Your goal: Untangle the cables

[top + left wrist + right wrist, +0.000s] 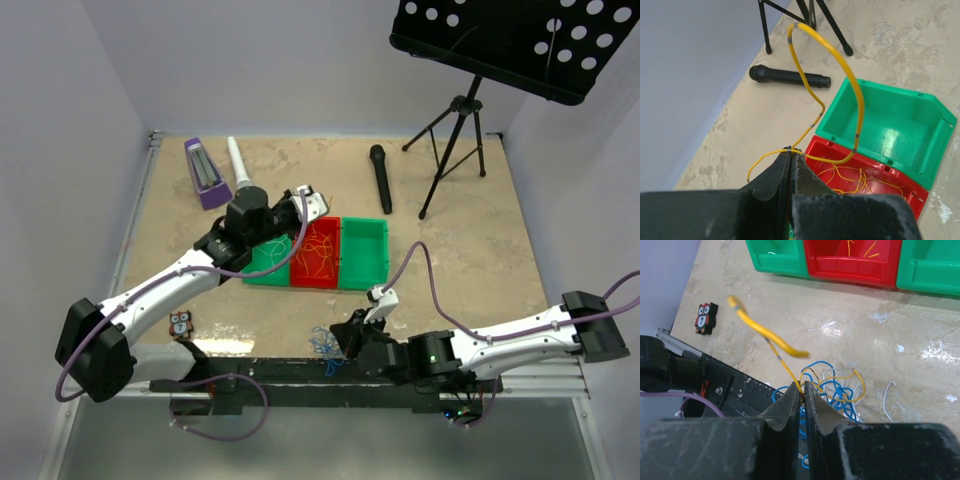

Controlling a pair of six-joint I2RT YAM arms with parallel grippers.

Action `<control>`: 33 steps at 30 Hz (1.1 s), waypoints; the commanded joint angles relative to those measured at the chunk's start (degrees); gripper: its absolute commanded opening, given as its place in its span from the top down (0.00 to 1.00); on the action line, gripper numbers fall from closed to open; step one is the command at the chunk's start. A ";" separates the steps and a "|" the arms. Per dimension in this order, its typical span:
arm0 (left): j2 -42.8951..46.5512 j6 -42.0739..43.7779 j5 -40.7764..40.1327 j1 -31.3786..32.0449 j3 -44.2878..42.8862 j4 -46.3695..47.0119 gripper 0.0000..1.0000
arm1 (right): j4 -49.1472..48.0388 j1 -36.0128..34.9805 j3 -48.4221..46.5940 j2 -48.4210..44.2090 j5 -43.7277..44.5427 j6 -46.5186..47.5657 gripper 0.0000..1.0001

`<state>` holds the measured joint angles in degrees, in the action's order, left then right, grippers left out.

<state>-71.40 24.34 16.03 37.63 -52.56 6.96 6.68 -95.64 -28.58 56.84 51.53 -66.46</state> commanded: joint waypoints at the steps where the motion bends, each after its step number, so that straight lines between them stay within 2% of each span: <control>1: -1.81 2.74 -1.36 -0.01 2.63 7.10 1.00 | -0.43 -0.25 -1.04 0.03 1.47 -0.96 0.87; 9: -5.15 -3.86 14.54 0.08 2.02 10.09 1.00 | -1.22 -0.25 -1.13 0.55 1.21 -0.69 0.86; 13: -7.52 -4.04 15.52 1.04 1.05 10.18 1.00 | -1.49 -0.25 -1.30 0.73 1.29 -0.34 0.86; 17: -8.85 -1.41 12.46 1.83 3.24 10.00 1.00 | -1.23 -0.25 -1.66 0.64 1.47 0.10 0.86; 21: -9.02 6.49 0.69 5.08 8.68 14.82 1.00 | -1.05 -0.25 -1.48 -0.59 1.82 0.19 0.85; 27: -10.08 11.61 -4.60 7.72 10.89 15.28 1.00 | -0.52 -0.25 -1.39 -2.43 2.09 0.54 0.85; 28: -9.99 10.91 -5.39 7.64 11.16 15.71 0.97 | -0.26 -0.25 -1.48 -2.43 2.09 0.54 0.85; 29: -9.82 9.78 -5.92 7.72 11.59 16.41 0.88 | -0.09 -0.25 -1.48 -2.70 2.17 0.54 0.85; 31: -9.20 6.53 -5.75 7.29 11.95 17.38 0.78 | -0.09 -0.25 -1.48 -3.05 2.17 0.54 0.85; 33: -8.50 1.09 -2.69 6.15 10.64 15.99 0.72 | -0.17 -0.25 -1.31 -3.14 2.09 0.36 0.85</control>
<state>-81.54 31.83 12.14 45.04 -41.21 19.66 6.46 -95.64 -28.58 54.89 51.57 -65.78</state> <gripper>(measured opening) 0.237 0.146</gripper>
